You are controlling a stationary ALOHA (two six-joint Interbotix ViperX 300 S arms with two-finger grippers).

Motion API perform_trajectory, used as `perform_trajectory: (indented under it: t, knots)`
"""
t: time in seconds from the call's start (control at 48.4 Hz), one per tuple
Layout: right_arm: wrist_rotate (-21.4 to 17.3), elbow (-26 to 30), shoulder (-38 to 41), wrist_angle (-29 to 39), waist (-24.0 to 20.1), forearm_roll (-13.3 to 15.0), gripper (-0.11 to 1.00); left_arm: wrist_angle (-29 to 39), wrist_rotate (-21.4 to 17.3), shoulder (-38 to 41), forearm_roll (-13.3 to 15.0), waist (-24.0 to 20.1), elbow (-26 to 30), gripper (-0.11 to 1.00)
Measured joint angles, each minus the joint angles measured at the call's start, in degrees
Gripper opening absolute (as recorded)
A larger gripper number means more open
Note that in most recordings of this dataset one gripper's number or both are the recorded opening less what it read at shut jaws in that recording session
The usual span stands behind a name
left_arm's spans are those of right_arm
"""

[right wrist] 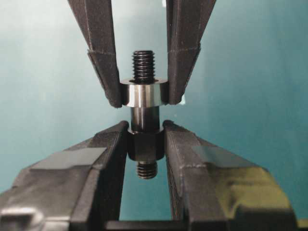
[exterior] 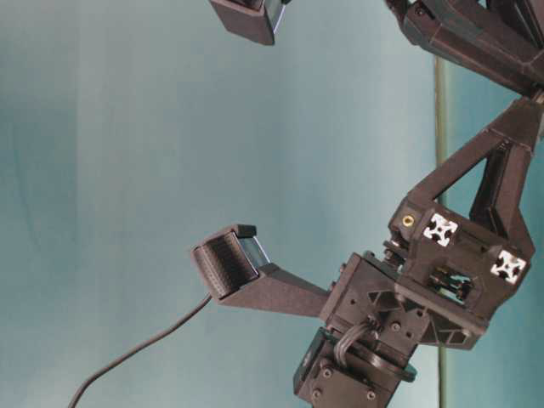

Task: Insert the washer onto the shaft with both hands.
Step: 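Push the washer with the left gripper down over the shaft threads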

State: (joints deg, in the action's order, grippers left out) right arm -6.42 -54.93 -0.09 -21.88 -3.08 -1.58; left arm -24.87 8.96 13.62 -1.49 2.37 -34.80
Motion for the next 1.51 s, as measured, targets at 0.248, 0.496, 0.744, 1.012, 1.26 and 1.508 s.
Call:
perform_trajectory:
  t: [0.248,0.496,0.744,1.012,1.26,1.508]
  knots:
    - [0.0,0.0,-0.1,-0.1,0.0,0.0,0.0,0.1,0.0,0.3,0.0,0.0,0.0,0.34]
    - [0.0,0.0,0.0,-0.1,0.1,-0.1,0.0,0.2,0.0,0.6,-0.1,0.0,0.5,0.34]
    - [0.0,0.4,0.4,0.0,0.1,-0.1,0.0,2.0,0.0,2.2,-0.1,0.0,2.6,0.34]
    - [0.0,0.4,0.6,0.0,0.0,-0.1,0.0,4.7,0.0,2.3,0.0,0.0,3.4,0.34]
    - [0.0,0.4,0.6,0.0,0.0,-0.1,0.0,4.9,0.1,2.3,-0.1,0.1,3.6,0.34]
    - [0.0,0.4,0.6,0.1,0.0,-0.1,0.0,5.0,0.1,2.3,0.0,0.0,3.6,0.35]
